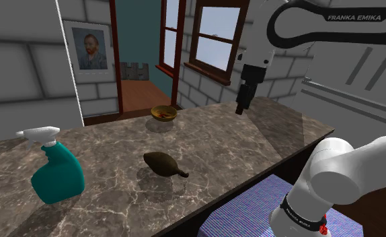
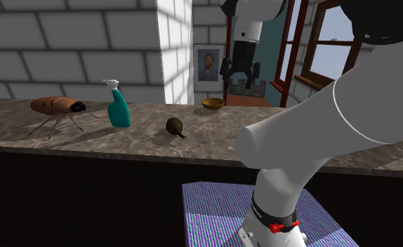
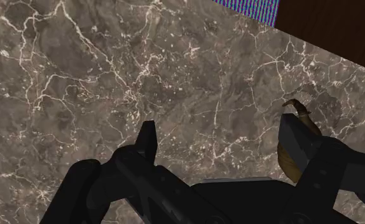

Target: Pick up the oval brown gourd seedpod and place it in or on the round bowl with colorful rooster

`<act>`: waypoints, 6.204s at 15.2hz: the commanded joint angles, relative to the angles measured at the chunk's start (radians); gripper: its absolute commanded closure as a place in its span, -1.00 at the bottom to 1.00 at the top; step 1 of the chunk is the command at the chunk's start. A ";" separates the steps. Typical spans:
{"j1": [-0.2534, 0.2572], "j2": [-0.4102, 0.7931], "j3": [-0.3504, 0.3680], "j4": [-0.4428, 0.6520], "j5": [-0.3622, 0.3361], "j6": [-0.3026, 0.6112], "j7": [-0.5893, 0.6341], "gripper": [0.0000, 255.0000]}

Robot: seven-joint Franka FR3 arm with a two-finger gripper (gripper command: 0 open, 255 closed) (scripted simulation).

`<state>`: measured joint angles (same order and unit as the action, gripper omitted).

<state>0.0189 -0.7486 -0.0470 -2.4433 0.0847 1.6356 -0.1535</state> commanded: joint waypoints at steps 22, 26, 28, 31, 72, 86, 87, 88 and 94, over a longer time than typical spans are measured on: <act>0.248 0.557 0.120 0.017 0.364 0.562 -0.131 -1.00; 0.270 0.624 0.137 0.031 0.404 0.619 -0.154 -1.00; 0.276 0.641 0.142 0.022 0.414 0.647 -0.159 -1.00; 0.285 0.669 0.151 0.010 0.431 0.687 -0.168 -1.00; 0.265 0.509 0.138 0.156 0.346 0.400 -0.038 1.00; 0.130 0.841 -0.019 0.574 0.290 0.222 -0.257 1.00; 0.120 0.869 -0.027 0.614 0.290 0.205 -0.269 1.00; 0.109 0.899 -0.034 0.655 0.290 0.188 -0.282 1.00; 0.040 1.098 -0.068 0.945 0.297 0.067 -0.343 1.00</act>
<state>0.0702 0.3078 -0.1115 -1.5622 0.3790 1.7286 -0.4897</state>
